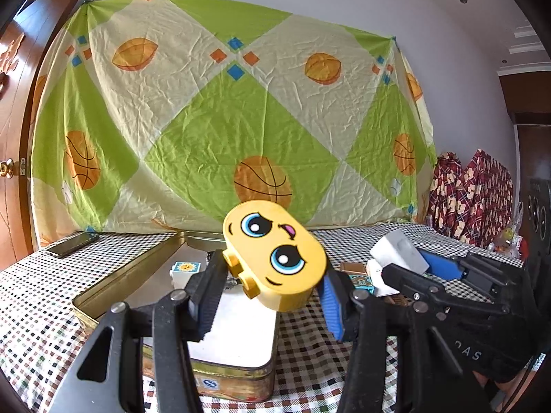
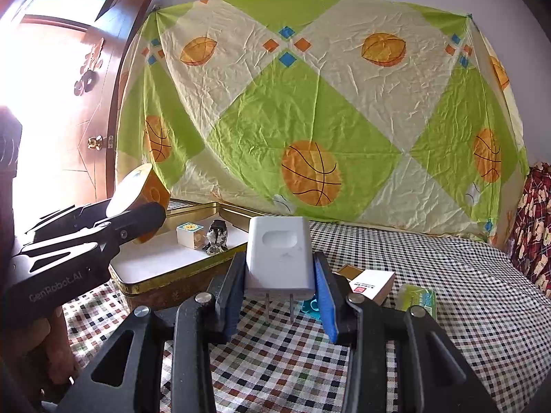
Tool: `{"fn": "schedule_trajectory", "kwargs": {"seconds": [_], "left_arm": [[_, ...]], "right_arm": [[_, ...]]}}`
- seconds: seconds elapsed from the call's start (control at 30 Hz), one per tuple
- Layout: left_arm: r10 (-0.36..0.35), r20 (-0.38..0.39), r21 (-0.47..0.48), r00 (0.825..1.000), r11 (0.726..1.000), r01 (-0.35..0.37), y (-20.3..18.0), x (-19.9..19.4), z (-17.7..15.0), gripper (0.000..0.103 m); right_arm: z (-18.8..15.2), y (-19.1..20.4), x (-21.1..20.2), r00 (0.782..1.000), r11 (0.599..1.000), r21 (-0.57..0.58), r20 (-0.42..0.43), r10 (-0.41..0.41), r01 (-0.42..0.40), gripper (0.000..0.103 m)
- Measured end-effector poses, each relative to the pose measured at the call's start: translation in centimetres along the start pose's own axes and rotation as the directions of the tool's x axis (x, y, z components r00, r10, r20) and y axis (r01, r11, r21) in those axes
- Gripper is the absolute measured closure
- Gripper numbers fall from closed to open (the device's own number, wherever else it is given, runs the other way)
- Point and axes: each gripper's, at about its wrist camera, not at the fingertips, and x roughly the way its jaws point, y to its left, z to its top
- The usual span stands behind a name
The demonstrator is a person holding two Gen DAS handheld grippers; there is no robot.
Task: Organize rigid objects
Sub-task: 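Carry the yellow face block toward the tin while the right tool carries the plug there, then lower and open the left tool in the tin while the right tool releases the plug beside it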
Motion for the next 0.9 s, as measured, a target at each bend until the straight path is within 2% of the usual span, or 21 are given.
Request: {"fn": "schedule_trajectory", "kwargs": {"seconds": [0.9], "left_arm": [[0.063,-0.019,-0.066,0.998,0.996,-0.064,4.9,-0.4,0.0,0.053]], "right_arm": [[0.8,4.9,2.1,0.994,0.993,-0.070,-0.054,0.096,-0.099,0.062]]}}
